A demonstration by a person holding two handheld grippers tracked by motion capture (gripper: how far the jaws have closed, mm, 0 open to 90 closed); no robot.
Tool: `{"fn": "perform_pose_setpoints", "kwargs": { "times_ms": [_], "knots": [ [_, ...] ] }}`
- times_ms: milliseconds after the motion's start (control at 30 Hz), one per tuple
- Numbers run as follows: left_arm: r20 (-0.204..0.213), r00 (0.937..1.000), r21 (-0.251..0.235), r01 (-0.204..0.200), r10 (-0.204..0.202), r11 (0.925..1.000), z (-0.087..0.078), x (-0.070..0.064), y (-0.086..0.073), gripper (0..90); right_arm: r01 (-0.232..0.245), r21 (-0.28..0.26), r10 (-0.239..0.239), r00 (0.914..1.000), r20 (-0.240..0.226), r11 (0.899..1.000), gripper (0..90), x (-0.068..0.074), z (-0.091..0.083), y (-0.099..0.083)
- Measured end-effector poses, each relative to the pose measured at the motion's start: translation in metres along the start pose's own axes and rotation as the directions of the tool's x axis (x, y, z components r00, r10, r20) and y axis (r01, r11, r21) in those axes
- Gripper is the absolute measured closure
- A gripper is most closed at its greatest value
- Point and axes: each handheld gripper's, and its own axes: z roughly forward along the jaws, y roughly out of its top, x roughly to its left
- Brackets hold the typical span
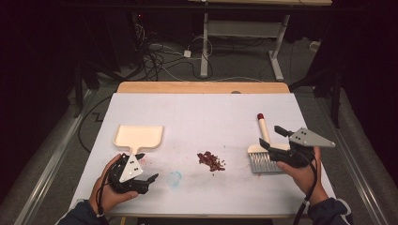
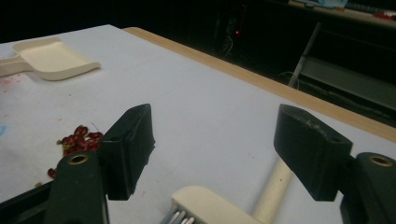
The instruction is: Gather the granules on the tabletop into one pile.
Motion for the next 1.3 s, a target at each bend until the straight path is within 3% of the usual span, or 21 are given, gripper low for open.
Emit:
{"fn": "perform_pose_setpoints", "kwargs": {
  "times_ms": [100,200,333,667,1067,1300],
  "knots": [
    [-0.020,0.9998,-0.001,0.007,-0.007,1.0000,0.000,0.001,-0.001,18.0,0.017,-0.008,-0.016,0.9998,0.006,1.000,22.3,0.014,-0.011,-0.009],
    [-0.034,0.9994,0.013,-0.009,0.009,0.9999,0.002,0.000,-0.002,18.0,0.065,0.002,-0.065,0.9967,0.049,0.998,19.6,0.025,-0.020,-0.019],
    [-0.039,0.9991,0.019,-0.018,0.019,0.9997,0.002,0.000,-0.004,18.0,0.090,0.033,-0.092,0.9946,0.048,0.995,18.3,0.034,-0.025,-0.032],
    [-0.033,0.9994,-0.009,-0.009,0.009,0.9999,0.000,-0.001,-0.004,17.9,0.097,0.037,-0.099,0.9939,0.050,0.995,18.5,0.039,-0.020,-0.038],
    [-0.037,0.9992,-0.011,-0.017,0.016,0.9998,0.000,-0.004,-0.002,17.9,0.121,0.038,-0.122,0.9916,0.043,0.992,18.9,0.044,-0.019,-0.040],
    [-0.031,0.9993,-0.006,-0.021,0.021,0.9998,0.002,-0.002,-0.001,17.9,0.107,0.030,-0.109,0.9930,0.045,0.994,19.4,0.042,-0.020,-0.040]
  ]
}}
